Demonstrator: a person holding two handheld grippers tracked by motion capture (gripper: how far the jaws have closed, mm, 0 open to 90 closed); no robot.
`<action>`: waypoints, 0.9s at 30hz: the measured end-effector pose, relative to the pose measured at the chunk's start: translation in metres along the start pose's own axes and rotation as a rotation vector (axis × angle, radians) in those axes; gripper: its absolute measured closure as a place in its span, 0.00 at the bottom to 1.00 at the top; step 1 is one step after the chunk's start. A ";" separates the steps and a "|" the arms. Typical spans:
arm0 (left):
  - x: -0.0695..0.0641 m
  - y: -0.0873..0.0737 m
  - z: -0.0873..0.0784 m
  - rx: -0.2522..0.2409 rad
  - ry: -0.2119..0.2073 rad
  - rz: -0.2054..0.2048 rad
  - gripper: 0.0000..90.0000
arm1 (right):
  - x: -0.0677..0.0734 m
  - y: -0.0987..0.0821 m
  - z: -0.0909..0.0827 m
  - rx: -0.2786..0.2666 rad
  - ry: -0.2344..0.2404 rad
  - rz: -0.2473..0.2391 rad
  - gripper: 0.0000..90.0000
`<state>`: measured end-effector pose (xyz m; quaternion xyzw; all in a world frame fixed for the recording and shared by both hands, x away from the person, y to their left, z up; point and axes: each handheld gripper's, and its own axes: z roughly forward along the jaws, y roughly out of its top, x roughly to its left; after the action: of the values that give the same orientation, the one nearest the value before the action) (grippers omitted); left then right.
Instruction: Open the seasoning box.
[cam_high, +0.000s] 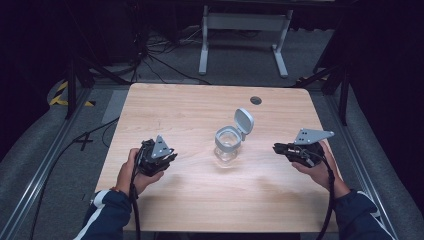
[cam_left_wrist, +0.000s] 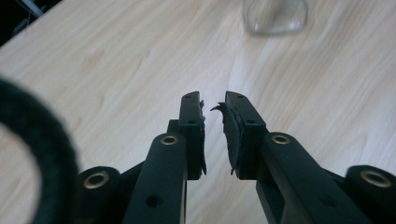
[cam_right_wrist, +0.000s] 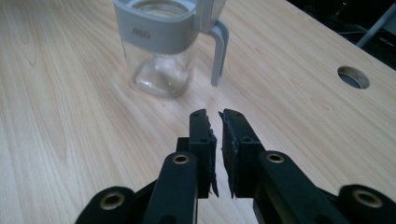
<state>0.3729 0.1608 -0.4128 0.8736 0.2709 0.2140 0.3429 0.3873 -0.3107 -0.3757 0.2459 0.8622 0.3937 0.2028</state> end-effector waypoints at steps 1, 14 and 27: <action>0.000 -0.005 -0.001 0.008 0.005 -0.005 0.85 | 0.001 -0.003 -0.002 0.007 -0.002 -0.001 0.91; 0.002 -0.062 -0.003 0.068 0.039 -0.083 0.57 | -0.001 -0.056 -0.032 0.011 -0.082 0.033 0.56; 0.007 -0.093 0.001 0.019 -0.011 -0.203 0.29 | -0.006 -0.126 -0.042 0.037 -0.125 0.193 0.35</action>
<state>0.3481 0.2224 -0.4788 0.8460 0.3581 0.1710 0.3560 0.3364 -0.4105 -0.4477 0.3555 0.8272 0.3794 0.2130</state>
